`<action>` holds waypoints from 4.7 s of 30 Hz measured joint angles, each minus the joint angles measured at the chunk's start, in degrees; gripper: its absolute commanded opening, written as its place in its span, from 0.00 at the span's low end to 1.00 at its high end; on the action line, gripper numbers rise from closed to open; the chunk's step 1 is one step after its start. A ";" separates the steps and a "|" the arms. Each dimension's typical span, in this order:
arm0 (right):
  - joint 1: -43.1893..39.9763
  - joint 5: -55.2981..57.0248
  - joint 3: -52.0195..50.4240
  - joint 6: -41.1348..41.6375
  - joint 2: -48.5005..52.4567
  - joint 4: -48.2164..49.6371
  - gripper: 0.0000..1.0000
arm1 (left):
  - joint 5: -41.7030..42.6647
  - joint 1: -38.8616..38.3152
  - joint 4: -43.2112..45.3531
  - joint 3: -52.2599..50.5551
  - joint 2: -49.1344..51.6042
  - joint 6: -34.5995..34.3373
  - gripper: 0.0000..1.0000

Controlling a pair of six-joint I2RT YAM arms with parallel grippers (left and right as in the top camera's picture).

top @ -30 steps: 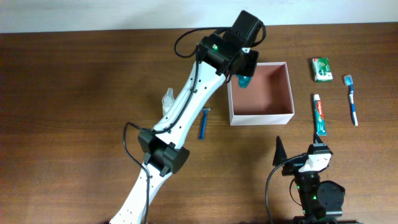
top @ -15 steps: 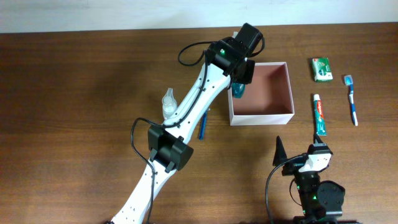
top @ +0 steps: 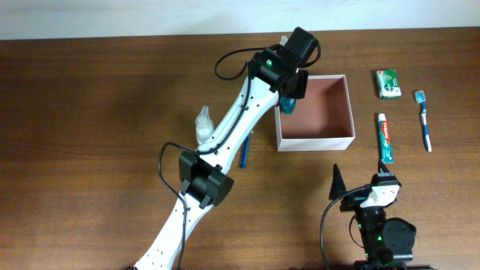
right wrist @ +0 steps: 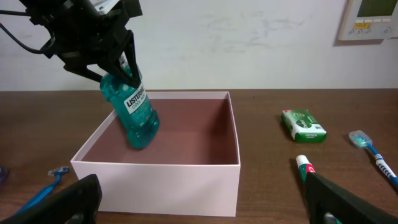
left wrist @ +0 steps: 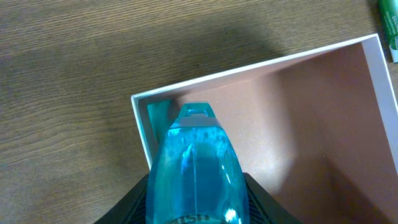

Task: Pack container
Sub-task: 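Lower the mouthwash into the box's back-left corner and open the left gripper, then move the left gripper over the clear foam soap pump bottle, then lower the left gripper onto the soap pump head and close it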

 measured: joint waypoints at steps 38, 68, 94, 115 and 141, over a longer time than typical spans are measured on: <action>0.00 0.00 0.00 0.04 0.00 0.00 0.99 | -2.36 0.44 0.63 7.02 -0.83 0.66 0.83; 0.00 0.00 0.00 0.00 0.00 0.00 0.99 | 2.99 19.91 -21.81 2.23 -22.99 8.57 0.99; 0.00 0.00 0.00 0.00 0.00 0.00 0.99 | 7.72 21.86 -21.97 -38.14 -34.36 12.37 0.99; 0.00 0.00 0.00 0.02 0.00 0.00 0.99 | 2.82 20.72 -12.07 -50.77 -34.42 12.39 0.99; 0.00 0.00 0.00 -0.02 0.00 0.00 0.99 | 2.80 18.60 -12.39 -51.52 -32.79 8.90 0.89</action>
